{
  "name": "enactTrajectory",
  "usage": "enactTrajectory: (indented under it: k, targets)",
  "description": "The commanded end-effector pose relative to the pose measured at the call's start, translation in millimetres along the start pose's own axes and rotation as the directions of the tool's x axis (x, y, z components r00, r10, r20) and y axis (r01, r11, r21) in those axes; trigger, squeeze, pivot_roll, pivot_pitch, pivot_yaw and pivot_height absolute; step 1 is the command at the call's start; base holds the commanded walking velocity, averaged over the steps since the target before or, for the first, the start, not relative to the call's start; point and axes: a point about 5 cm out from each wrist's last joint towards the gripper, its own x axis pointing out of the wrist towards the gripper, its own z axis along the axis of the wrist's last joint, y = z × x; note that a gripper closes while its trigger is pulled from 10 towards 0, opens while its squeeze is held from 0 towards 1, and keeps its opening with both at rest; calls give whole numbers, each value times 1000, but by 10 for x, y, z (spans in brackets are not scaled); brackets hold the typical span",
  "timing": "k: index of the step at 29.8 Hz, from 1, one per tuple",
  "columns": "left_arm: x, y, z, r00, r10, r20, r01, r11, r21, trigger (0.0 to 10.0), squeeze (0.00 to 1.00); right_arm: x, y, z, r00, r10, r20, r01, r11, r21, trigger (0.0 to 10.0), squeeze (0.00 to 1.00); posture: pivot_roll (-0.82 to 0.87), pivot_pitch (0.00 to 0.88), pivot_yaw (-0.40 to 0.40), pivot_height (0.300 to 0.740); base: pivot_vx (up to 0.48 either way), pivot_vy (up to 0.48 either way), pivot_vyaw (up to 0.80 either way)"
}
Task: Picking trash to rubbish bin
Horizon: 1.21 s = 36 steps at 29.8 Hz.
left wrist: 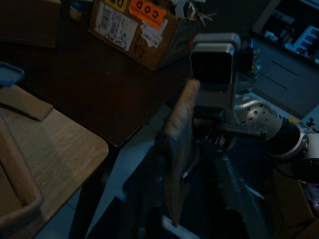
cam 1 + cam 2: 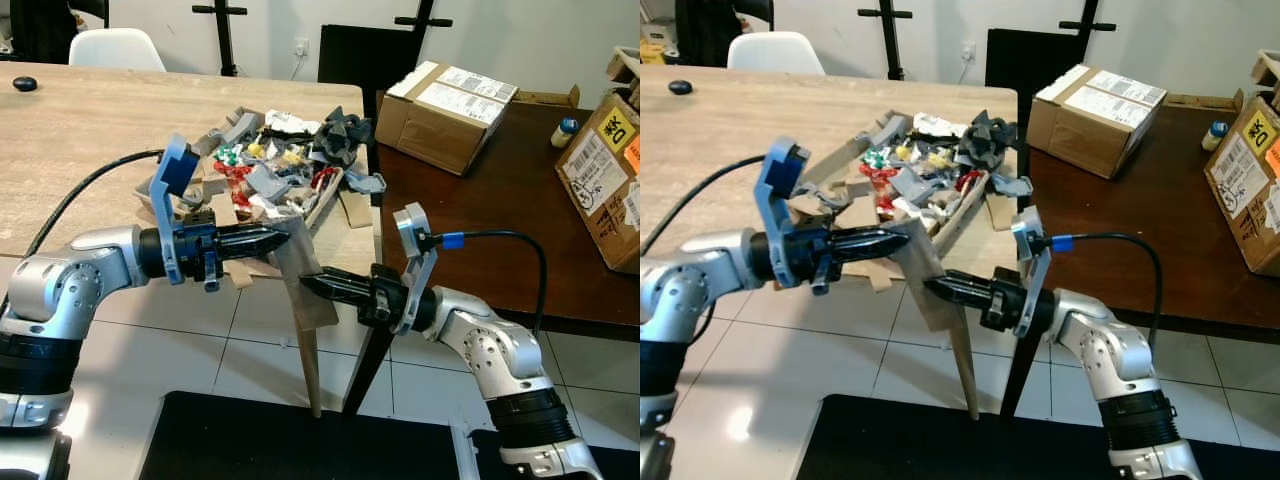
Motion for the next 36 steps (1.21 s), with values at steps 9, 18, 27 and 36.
enactTrajectory:
  k: [9,18,27,36]
  targets:
    - [-2,58,-46,999,51,1,-51,999,-2,10000,1000,-88,-12,28,998,-48,32,47,999,16,0,0,82,86,-1,740,0,0,0]
    - [-264,160,-21,979,202,15,-203,979,27,10000,1000,-324,-146,-58,982,-186,-12,186,982,16,0,0,83,91,1,740,0,0,0]
    - [-183,-151,-597,981,88,-171,-112,985,-131,10000,0,-678,-52,-550,916,-196,-349,221,975,31,0,0,85,101,8,740,0,0,0]
    - [-182,-273,-1794,772,145,-619,-309,936,-166,10000,0,-931,-93,-1322,665,-286,-690,272,953,-133,0,0,91,107,9,740,0,0,0]
